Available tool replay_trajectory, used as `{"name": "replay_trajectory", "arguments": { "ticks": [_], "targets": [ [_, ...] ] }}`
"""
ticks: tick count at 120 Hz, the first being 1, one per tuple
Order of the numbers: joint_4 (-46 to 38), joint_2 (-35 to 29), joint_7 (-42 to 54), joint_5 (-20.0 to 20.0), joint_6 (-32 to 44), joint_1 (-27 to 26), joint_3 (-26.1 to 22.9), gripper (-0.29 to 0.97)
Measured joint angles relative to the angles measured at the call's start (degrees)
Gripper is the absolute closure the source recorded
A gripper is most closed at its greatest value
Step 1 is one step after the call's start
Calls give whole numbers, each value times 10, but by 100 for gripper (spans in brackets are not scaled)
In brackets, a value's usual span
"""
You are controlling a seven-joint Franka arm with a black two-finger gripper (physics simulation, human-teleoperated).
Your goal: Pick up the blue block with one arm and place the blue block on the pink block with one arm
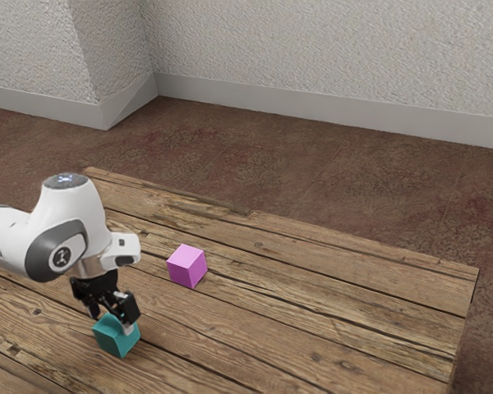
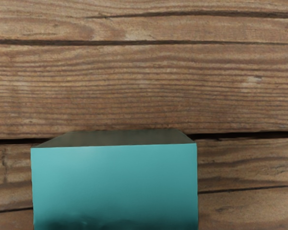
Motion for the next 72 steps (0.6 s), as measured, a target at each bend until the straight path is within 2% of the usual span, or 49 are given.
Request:
{"name": "replay_trajectory", "arguments": {
  "ticks": [72],
  "targets": [
    [-1,34,7,2,29,0,1,0]
  ]
}}
